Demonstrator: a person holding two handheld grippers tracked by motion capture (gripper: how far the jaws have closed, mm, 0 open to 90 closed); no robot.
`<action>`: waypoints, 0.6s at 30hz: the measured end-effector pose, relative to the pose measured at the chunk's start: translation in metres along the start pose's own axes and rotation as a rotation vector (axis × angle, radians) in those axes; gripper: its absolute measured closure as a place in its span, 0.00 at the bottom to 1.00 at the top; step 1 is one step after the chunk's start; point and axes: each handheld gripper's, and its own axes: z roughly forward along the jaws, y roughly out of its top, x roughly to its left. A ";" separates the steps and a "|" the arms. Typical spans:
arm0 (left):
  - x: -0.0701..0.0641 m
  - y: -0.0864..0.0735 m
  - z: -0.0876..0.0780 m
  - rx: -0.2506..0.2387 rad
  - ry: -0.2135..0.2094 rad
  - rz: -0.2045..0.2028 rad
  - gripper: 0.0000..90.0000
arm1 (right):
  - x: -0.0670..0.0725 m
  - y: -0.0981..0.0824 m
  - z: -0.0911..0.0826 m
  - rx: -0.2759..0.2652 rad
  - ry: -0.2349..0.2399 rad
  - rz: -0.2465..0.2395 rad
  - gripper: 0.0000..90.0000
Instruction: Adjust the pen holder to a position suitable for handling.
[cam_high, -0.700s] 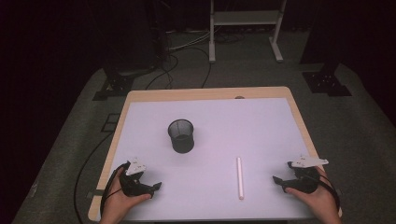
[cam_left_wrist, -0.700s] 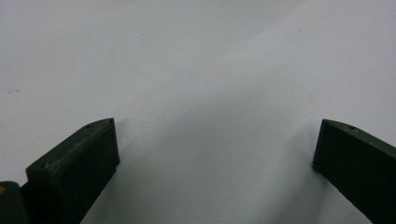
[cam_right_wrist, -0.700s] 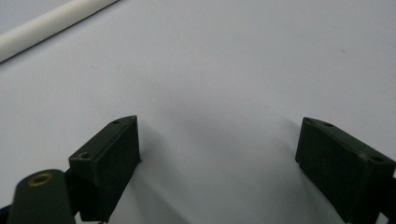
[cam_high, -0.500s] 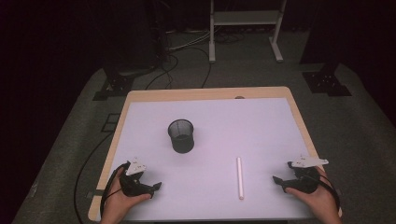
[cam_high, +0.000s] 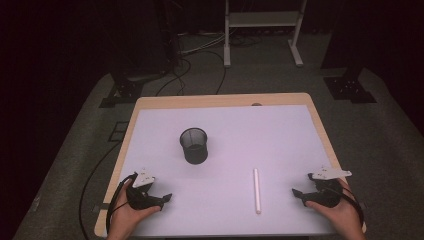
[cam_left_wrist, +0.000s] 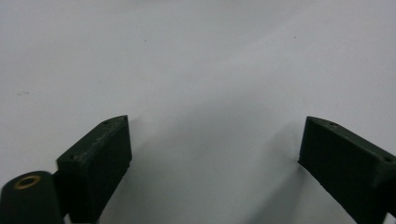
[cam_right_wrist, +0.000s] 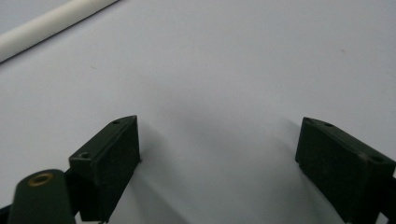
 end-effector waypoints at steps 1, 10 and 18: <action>0.000 0.002 -0.002 -0.002 -0.002 -0.002 0.14 | 0.000 0.000 0.000 0.000 0.000 0.000 0.14; 0.003 0.014 -0.009 -0.010 -0.004 -0.013 0.21 | 0.000 0.000 0.000 0.000 0.001 0.001 0.14; 0.008 0.030 -0.014 -0.003 -0.016 -0.028 0.28 | 0.000 0.000 0.000 0.000 0.001 0.001 0.14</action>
